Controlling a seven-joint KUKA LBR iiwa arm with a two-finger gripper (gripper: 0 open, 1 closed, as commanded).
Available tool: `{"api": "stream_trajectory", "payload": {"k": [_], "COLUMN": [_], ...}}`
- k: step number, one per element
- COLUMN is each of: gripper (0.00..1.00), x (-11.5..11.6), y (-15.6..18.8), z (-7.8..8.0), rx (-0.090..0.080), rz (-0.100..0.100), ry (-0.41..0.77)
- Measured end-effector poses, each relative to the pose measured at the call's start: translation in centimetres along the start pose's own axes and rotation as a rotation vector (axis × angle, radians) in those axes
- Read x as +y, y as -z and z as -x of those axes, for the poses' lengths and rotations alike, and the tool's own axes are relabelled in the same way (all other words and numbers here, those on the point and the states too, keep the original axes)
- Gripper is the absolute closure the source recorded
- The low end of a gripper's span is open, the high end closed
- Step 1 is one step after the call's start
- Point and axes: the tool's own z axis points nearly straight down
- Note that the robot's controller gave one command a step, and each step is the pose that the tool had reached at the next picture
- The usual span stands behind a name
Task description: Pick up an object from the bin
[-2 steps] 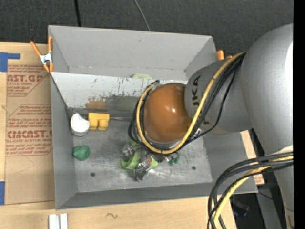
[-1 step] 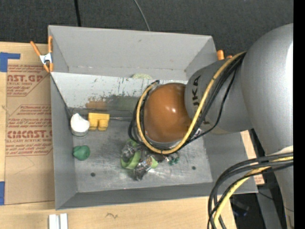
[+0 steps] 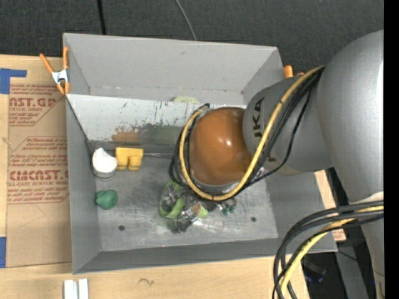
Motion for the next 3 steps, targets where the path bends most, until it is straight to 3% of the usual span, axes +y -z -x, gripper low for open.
{"api": "stream_trajectory", "payload": {"k": [1,3], "gripper": [1.00,1.00], "x": [0.0,-0.1], "y": [1.3,4.9], "z": [-0.2,-0.1], "rx": [0.007,0.003], "rz": [-0.001,-0.003], "ry": [-0.002,-0.002]}}
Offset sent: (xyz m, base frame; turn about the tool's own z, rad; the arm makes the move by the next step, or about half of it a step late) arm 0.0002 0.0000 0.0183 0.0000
